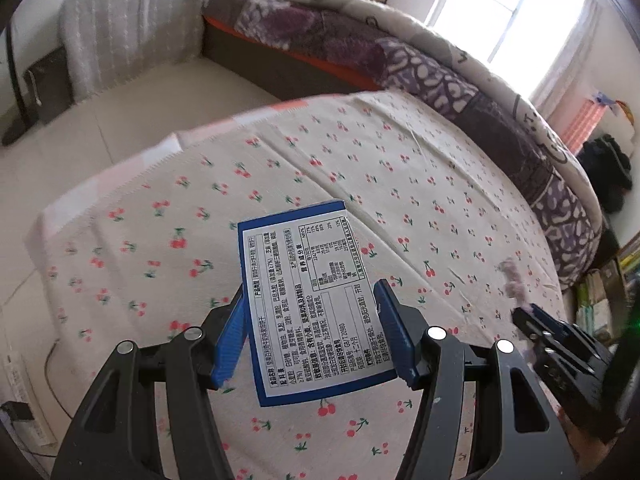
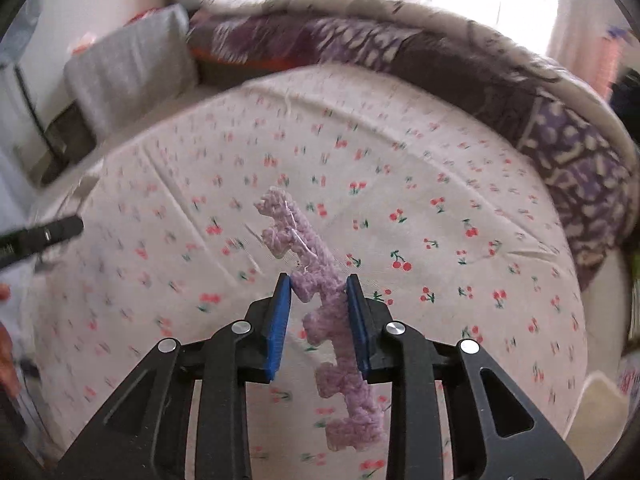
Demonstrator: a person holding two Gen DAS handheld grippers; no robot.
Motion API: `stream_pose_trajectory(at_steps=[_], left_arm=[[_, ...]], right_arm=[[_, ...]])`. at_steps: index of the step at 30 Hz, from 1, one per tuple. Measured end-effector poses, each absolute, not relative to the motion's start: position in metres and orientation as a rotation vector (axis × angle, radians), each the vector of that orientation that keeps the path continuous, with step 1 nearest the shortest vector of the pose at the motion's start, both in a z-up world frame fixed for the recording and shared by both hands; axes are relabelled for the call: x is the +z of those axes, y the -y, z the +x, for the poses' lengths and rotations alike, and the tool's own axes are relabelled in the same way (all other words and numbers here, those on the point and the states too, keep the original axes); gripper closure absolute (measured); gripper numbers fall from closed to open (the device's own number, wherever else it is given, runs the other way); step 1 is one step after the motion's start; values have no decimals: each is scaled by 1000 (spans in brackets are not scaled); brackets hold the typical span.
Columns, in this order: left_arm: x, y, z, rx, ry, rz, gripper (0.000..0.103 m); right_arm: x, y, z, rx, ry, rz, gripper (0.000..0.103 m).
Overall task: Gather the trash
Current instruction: 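Grasp the pink foam strip with the right tool while the left tool holds the box, then carry the pink foam strip over the bin and open the right tool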
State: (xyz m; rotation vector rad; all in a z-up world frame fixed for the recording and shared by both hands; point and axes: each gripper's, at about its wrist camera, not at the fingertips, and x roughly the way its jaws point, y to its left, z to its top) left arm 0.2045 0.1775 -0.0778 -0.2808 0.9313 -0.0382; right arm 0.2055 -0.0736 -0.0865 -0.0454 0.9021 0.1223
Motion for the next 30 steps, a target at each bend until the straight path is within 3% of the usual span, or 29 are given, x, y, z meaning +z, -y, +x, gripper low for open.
stream_pose_trajectory(at_steps=[14,30], left_arm=[[-60,-148,133,49,-826,-256,43],[-52,-90,83,-8,-809,-208,43]], right_arm=[[-43,77,112,-37,-722,63,75],[-38,155,41,-159,-662,204,74]])
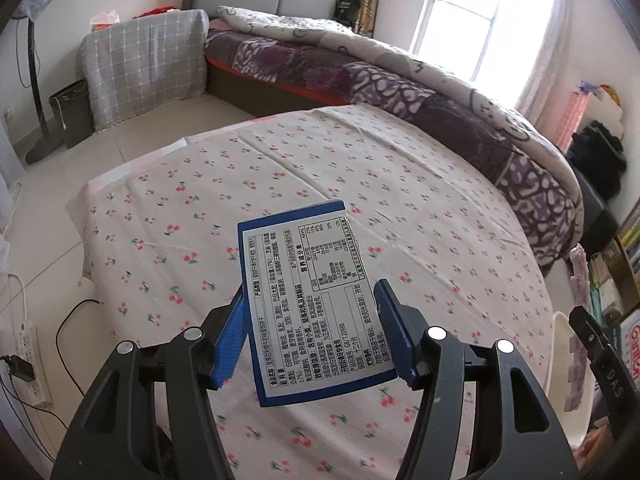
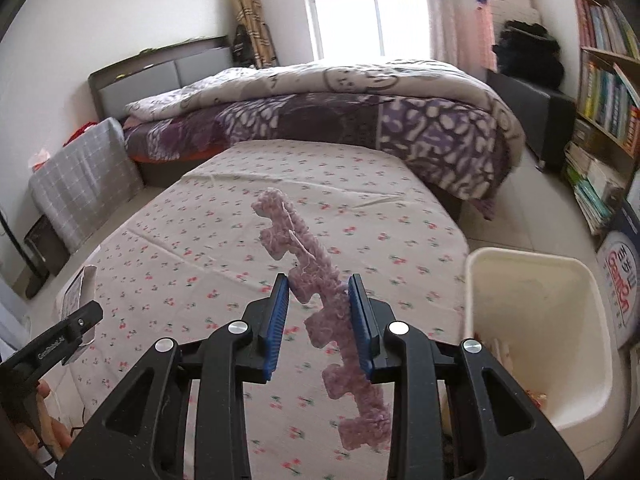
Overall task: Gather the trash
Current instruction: 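Carry the pink foam strip over the bin and open the right tool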
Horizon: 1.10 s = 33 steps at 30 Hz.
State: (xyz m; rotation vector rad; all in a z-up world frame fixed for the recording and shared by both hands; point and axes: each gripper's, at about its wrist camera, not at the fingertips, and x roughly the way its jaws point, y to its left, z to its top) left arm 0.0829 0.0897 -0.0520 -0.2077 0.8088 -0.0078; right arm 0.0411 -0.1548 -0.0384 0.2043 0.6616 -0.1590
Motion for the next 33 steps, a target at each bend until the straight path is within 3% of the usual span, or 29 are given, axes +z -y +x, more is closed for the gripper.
stream_pose_trajectory(at_steps=[33], left_arm=[[-36,-11,57,-159,-788,-81,43]], right_arm=[[-55,295,-7,-468,-659,368,72]])
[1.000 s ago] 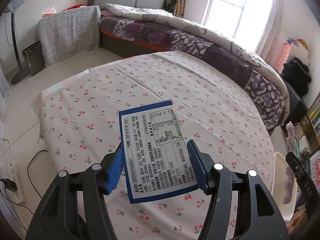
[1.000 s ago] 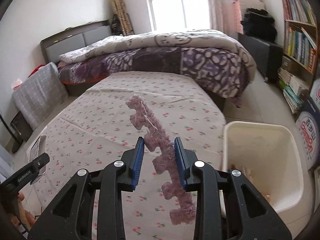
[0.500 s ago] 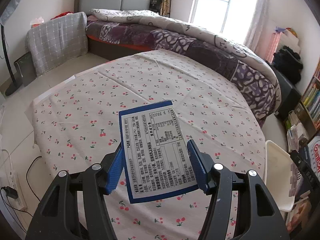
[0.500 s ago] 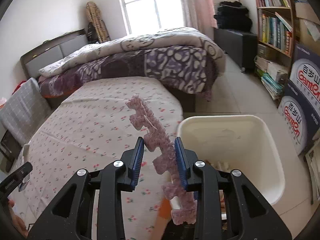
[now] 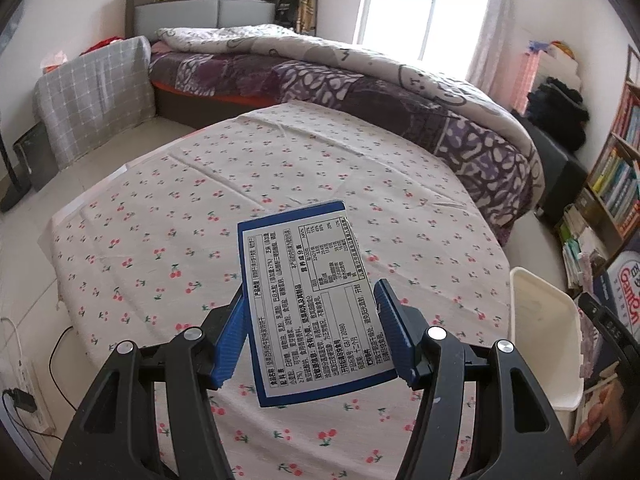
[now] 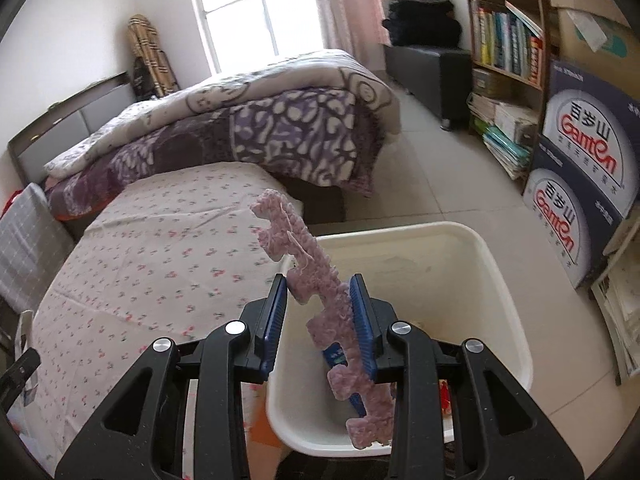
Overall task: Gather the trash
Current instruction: 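Carry the pink foam strip over the bin and open the right tool, then carry the blue-and-white box over the bin and open the left tool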
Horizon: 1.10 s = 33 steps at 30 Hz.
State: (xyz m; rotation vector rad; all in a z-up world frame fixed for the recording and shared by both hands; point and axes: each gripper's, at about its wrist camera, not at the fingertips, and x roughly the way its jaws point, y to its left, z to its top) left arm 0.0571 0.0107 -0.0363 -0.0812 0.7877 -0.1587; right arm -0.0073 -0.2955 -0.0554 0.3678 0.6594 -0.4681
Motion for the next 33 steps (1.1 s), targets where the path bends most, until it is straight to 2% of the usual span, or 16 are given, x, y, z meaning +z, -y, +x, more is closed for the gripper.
stream_pose_trajectory(at_steps=[3,4,6,9,14,18,29,30,33], left_arm=[[-35,1,56,-185,-787,-61,43],[-34,8,56,-199,-788,-52,43],[-33,19,55,-224,-788,-35,43],[-29,41,52,-268,-779,-3,43],[-23,86,47,-362,-771,49,43],[-19,122,45,-435,-775,86,43],[-13,211,45,-580,-799,142,42],[-13,219,46,-597,-810,144,41],[-17,234,53,-630,-871,125,27]], right_arm=[[-59,306,-8,-493,-677,385,69],[-60,311,-9,-503,-687,393,65],[-61,317,-12,-522,-684,404,43],[-57,325,-20,-554,-662,415,25],[-52,342,-35,-614,-631,424,12],[-52,358,-49,-664,-619,434,9],[-64,403,-87,-801,-616,509,7],[-64,406,-90,-814,-612,520,7],[-62,411,-96,-834,-597,539,7]])
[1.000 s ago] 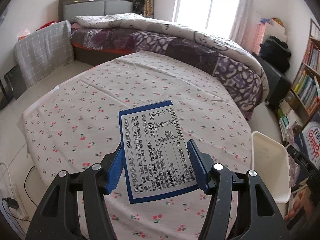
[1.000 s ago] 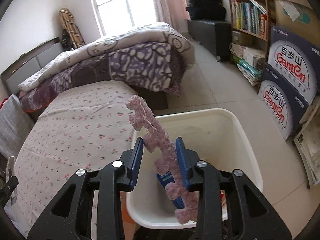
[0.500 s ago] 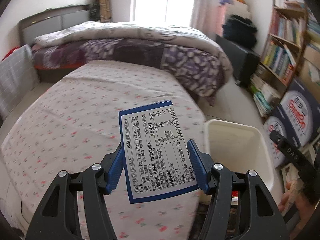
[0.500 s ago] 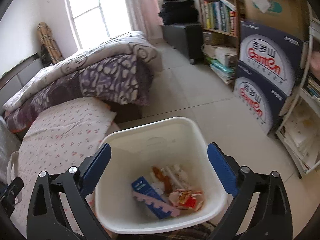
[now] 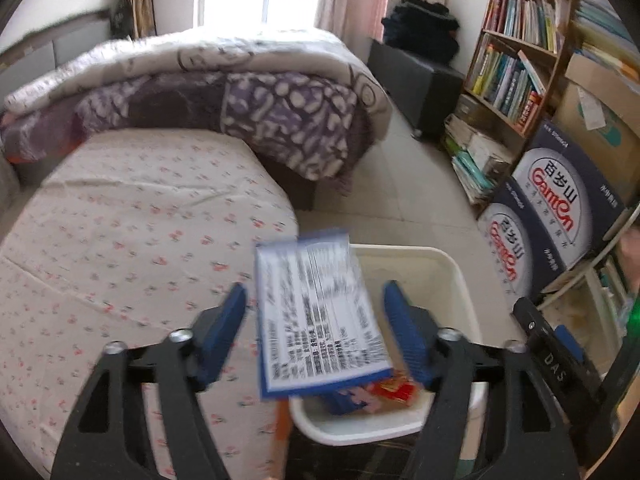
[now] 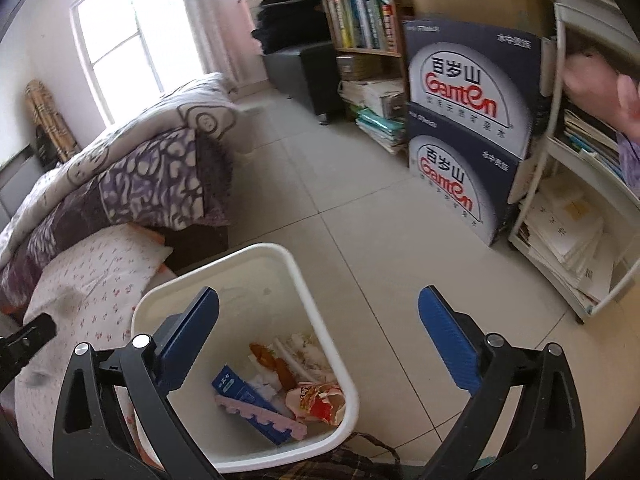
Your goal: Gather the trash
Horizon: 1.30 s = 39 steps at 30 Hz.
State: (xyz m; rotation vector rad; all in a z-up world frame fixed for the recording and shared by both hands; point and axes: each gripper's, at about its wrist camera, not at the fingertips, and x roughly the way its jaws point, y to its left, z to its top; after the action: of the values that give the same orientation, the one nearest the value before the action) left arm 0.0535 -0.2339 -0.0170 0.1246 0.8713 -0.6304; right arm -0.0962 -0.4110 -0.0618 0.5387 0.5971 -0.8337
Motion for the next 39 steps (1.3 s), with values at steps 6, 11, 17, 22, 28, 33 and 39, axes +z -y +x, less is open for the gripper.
stream_pose_trajectory(at_steps=[6,11,17,22,28,33,39], left_arm=[[-23,217,62,-638,-968,24,19],[-23,183,63,-577,-976,-14,18],[-6,135,44,-405,-800,76,9],[9,91,23,-234,-605,131,7],[6,45,17,-137,-624,96,7],[-2,14,10,-113,-676,23,7],[-5,-7,0,-97,-688,-29,7]], right_arm=[[-53,404,-96,-817,-581,524,7],[-38,378,-83,-748,-580,486,7],[-15,328,-65,-640,-561,389,7],[-2,288,-58,-570,-540,323,7],[2,250,-54,-512,-530,274,7],[-2,217,-51,-451,-547,194,7],[-3,194,-52,-417,-560,155,7]])
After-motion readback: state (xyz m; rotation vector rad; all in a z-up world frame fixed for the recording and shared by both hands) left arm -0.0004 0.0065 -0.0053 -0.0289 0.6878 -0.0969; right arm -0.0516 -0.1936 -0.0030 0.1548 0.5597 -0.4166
